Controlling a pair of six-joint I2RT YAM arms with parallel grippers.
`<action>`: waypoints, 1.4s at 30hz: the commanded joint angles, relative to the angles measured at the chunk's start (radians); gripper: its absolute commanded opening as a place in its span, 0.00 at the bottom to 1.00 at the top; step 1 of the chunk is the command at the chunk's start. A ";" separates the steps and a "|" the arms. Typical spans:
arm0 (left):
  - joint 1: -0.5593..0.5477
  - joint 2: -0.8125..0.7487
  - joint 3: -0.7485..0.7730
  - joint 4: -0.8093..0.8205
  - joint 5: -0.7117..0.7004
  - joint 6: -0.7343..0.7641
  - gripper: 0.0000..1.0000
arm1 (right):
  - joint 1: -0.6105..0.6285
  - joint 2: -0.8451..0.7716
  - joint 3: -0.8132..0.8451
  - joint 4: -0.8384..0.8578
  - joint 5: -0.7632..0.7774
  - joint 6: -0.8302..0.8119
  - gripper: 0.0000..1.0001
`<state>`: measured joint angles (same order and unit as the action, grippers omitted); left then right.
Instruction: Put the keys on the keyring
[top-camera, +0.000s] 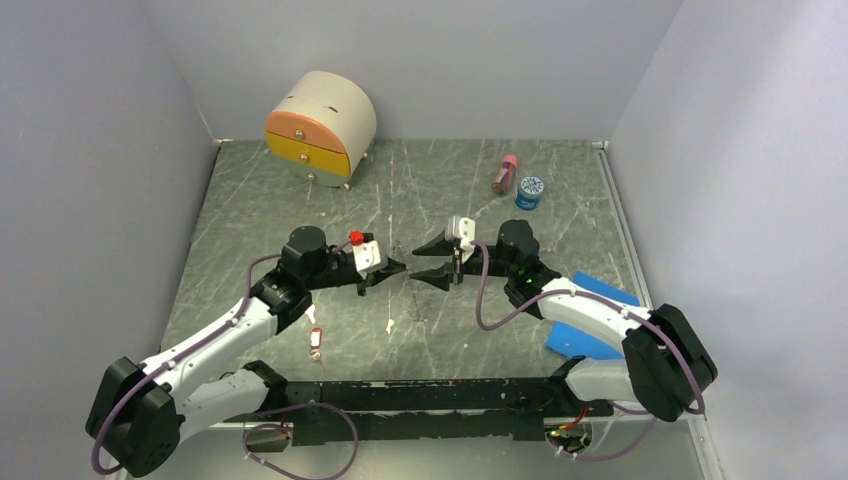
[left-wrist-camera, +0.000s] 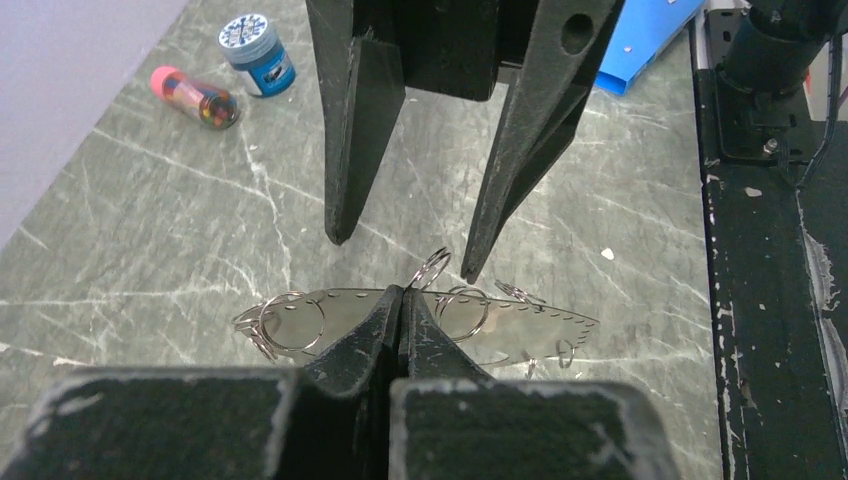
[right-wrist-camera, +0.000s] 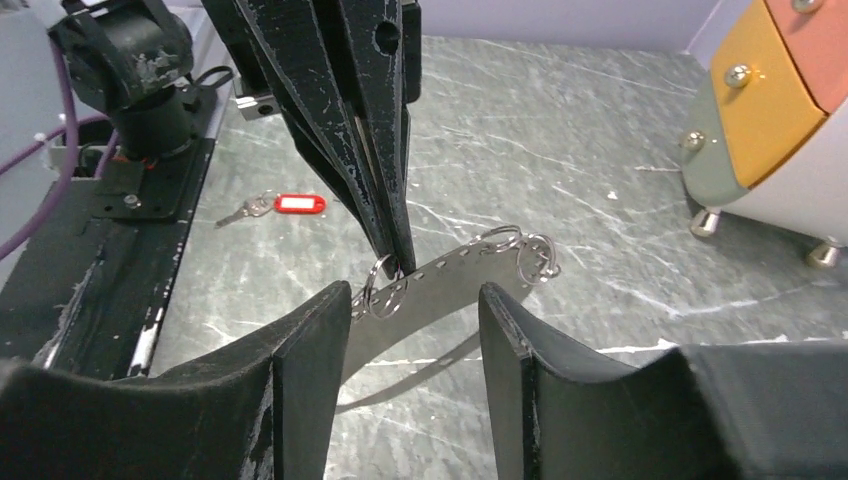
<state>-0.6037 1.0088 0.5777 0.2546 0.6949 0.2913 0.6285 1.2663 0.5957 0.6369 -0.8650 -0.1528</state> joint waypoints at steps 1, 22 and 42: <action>-0.004 -0.020 0.103 -0.176 -0.040 0.072 0.03 | 0.002 -0.038 -0.003 0.006 0.054 -0.049 0.54; -0.004 0.095 0.314 -0.555 -0.207 0.075 0.03 | 0.080 0.053 0.092 -0.096 0.070 -0.104 0.40; -0.005 0.094 0.294 -0.519 -0.187 0.053 0.03 | 0.096 0.151 0.195 -0.173 0.084 -0.095 0.08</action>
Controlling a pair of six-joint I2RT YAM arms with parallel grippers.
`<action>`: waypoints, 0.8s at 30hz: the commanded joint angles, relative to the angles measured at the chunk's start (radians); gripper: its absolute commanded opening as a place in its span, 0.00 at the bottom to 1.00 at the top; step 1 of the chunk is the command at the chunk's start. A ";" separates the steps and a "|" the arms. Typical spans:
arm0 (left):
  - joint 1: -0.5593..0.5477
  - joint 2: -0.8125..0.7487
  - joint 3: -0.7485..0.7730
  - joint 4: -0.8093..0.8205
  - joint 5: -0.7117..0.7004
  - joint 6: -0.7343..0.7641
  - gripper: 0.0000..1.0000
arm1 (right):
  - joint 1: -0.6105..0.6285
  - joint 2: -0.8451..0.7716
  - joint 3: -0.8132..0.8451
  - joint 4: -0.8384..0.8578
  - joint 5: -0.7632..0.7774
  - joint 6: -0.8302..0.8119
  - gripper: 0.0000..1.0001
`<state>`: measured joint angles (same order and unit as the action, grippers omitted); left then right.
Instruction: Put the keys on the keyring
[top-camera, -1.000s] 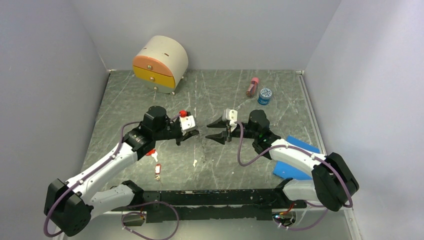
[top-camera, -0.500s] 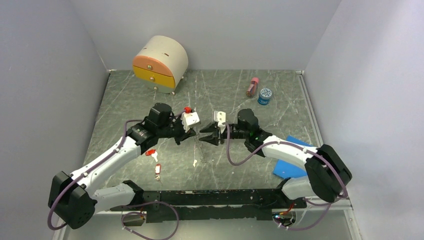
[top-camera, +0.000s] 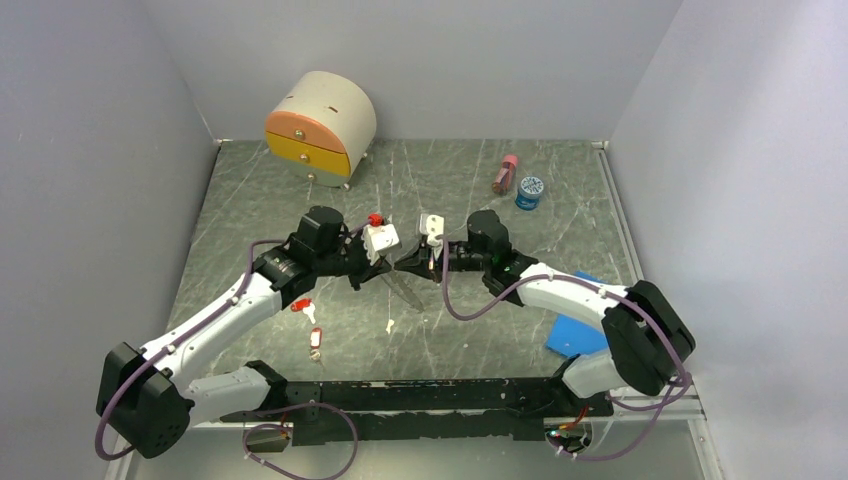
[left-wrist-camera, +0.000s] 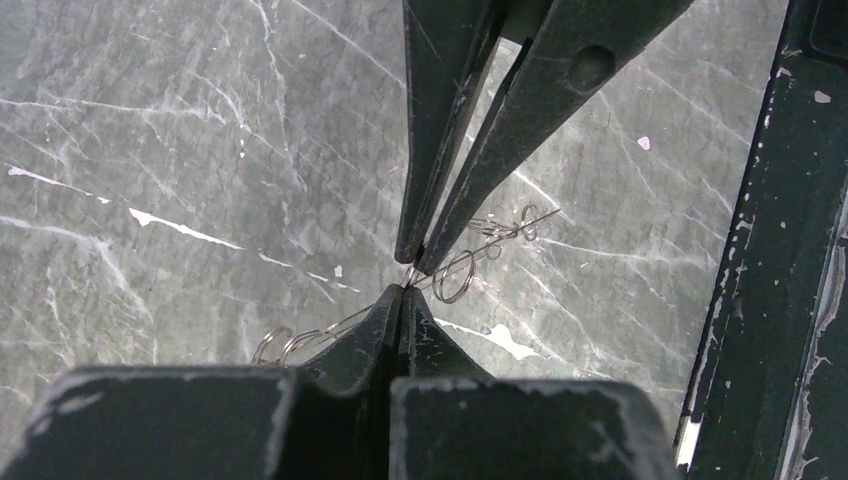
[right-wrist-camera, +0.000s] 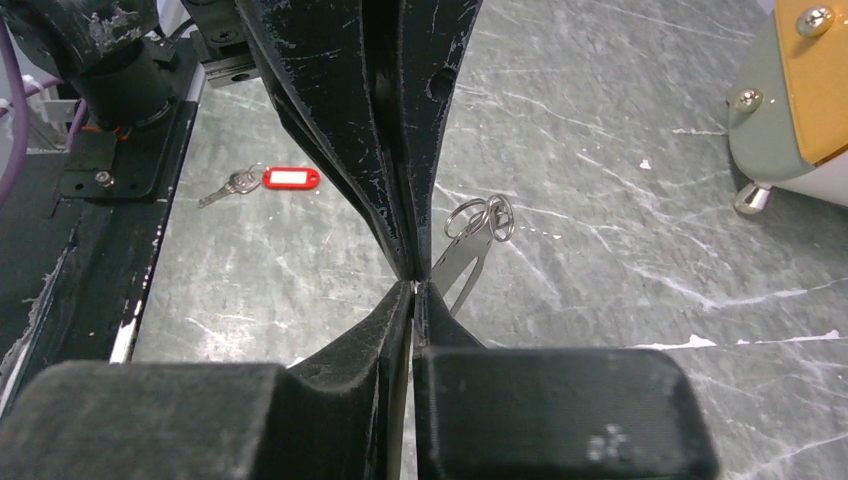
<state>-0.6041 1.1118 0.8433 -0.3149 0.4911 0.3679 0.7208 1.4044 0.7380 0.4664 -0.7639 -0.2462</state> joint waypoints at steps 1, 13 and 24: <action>-0.005 -0.008 0.029 0.050 0.017 -0.024 0.03 | 0.003 0.016 0.056 -0.008 -0.025 -0.001 0.10; -0.004 -0.009 0.023 0.057 0.011 -0.030 0.03 | 0.002 0.034 0.081 -0.073 -0.049 -0.042 0.00; 0.001 -0.022 -0.054 0.100 -0.040 -0.110 0.34 | -0.005 0.000 0.004 0.107 -0.106 0.042 0.00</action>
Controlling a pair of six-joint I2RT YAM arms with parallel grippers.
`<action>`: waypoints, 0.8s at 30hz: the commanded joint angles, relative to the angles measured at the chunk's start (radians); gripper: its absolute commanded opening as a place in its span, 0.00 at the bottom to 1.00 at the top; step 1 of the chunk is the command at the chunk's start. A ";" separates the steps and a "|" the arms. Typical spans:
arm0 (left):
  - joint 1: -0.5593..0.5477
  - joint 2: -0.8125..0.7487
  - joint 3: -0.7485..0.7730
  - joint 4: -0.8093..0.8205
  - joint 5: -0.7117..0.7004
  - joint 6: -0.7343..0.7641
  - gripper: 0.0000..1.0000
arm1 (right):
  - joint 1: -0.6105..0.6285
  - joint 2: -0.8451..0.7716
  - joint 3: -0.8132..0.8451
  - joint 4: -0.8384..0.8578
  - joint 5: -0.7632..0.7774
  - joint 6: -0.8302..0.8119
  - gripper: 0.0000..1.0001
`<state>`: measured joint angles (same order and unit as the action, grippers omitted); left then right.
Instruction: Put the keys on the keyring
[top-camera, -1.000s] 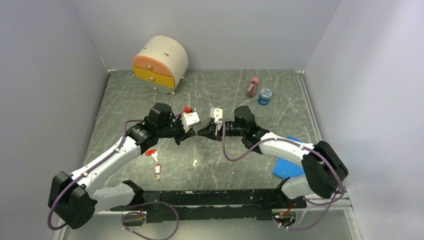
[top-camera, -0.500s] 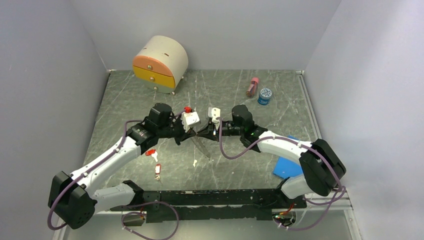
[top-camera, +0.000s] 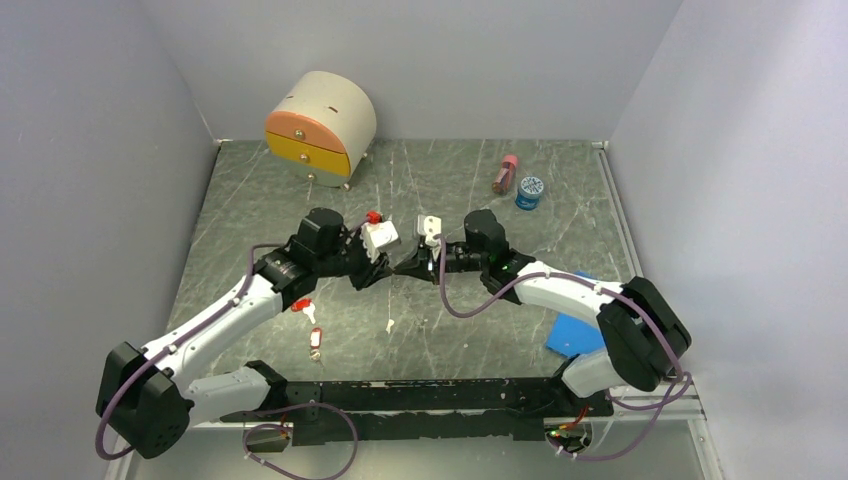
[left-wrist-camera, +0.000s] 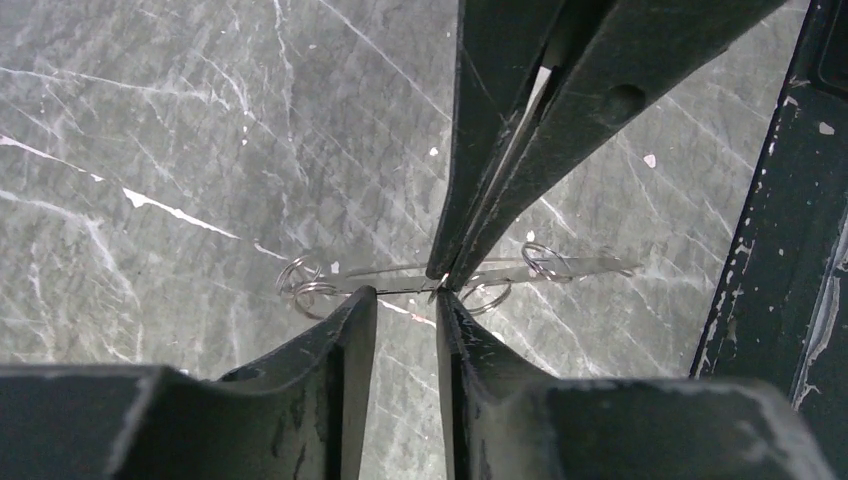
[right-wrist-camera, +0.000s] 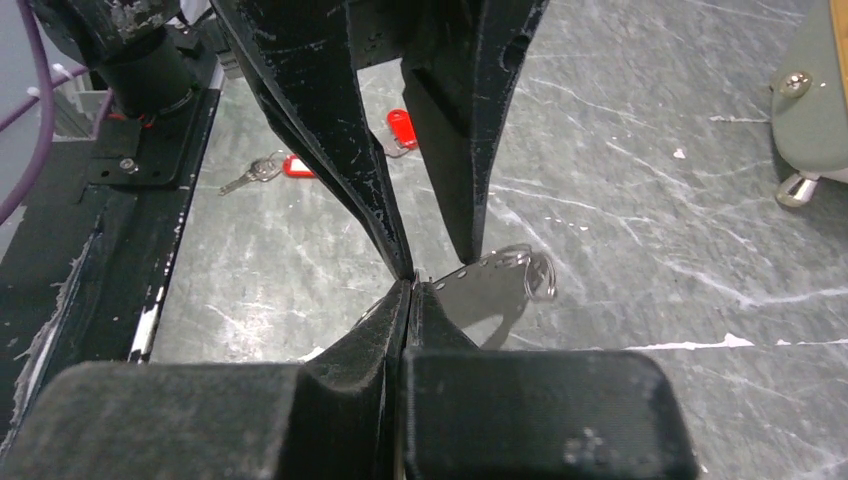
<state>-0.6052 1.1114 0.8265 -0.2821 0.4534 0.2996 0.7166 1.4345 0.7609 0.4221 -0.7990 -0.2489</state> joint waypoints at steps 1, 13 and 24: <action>0.003 -0.024 -0.049 0.084 -0.002 -0.050 0.35 | -0.001 -0.031 -0.026 0.173 -0.078 0.054 0.00; 0.007 -0.079 -0.138 0.237 0.101 -0.018 0.43 | -0.013 -0.050 -0.112 0.403 -0.110 0.172 0.00; 0.012 -0.225 -0.260 0.420 0.192 -0.008 0.42 | -0.049 -0.022 -0.205 0.831 -0.154 0.403 0.00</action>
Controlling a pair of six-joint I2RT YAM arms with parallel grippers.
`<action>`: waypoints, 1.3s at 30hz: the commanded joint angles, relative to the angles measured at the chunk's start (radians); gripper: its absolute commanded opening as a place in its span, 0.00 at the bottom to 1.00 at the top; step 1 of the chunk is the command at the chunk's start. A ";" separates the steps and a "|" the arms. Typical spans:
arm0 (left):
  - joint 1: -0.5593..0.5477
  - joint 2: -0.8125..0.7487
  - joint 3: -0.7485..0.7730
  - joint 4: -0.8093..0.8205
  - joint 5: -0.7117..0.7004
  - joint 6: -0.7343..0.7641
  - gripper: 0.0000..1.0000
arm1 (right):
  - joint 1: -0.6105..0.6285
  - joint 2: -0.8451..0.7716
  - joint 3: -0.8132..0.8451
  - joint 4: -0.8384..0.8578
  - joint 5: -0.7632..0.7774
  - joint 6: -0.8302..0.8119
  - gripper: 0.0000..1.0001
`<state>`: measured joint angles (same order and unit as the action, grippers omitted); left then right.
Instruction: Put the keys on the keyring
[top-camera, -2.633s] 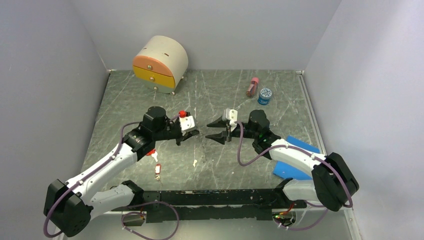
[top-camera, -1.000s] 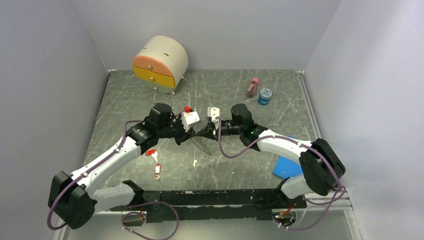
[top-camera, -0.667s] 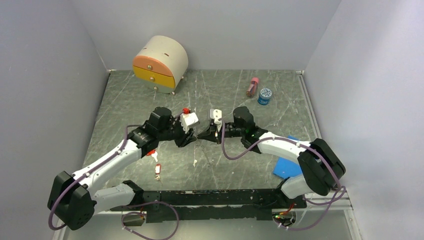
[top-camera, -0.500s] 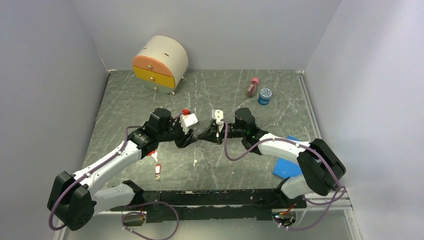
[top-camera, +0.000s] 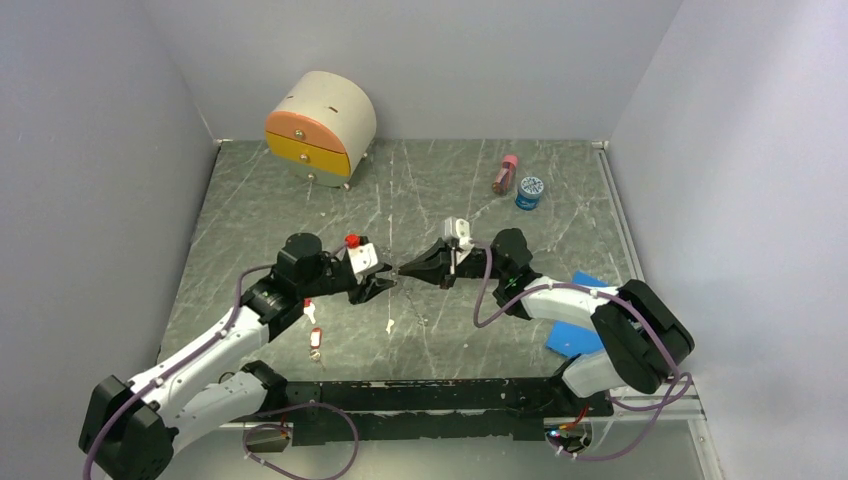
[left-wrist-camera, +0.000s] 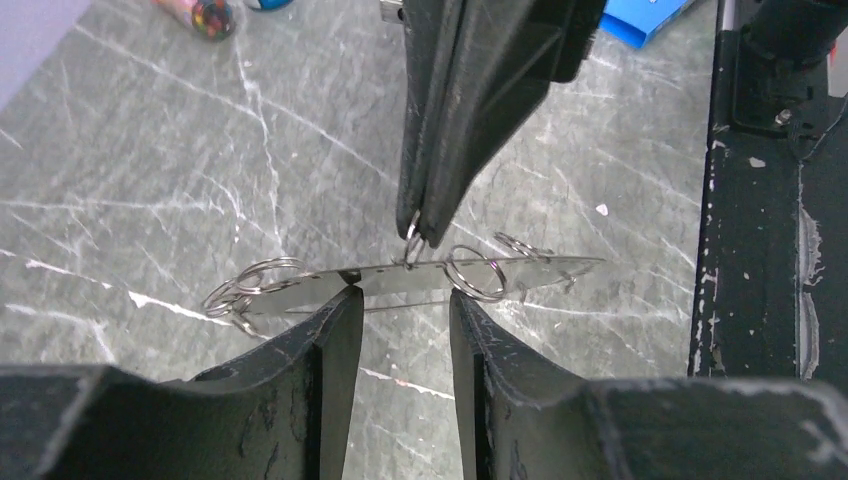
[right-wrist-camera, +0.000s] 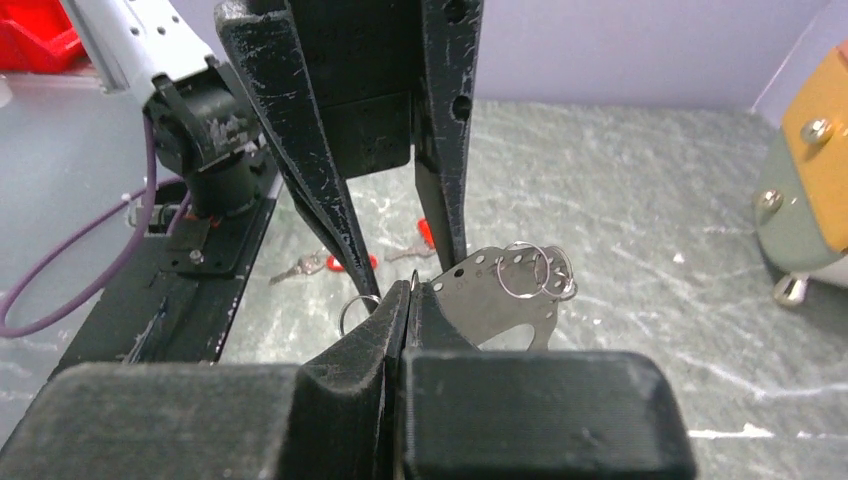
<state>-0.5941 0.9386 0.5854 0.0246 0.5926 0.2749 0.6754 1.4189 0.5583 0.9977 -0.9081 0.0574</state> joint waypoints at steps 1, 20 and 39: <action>0.000 -0.065 -0.027 0.118 0.046 0.022 0.43 | -0.008 -0.007 -0.002 0.261 -0.048 0.097 0.00; 0.001 -0.054 0.033 0.016 -0.060 0.009 0.42 | -0.007 -0.073 0.174 -0.537 0.032 -0.301 0.00; 0.000 0.029 0.064 -0.014 -0.016 0.069 0.40 | 0.001 -0.040 0.452 -1.207 0.154 -0.548 0.00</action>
<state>-0.5941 0.9535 0.6025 -0.0002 0.5629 0.3401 0.6693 1.3838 0.9714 -0.1619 -0.7643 -0.4419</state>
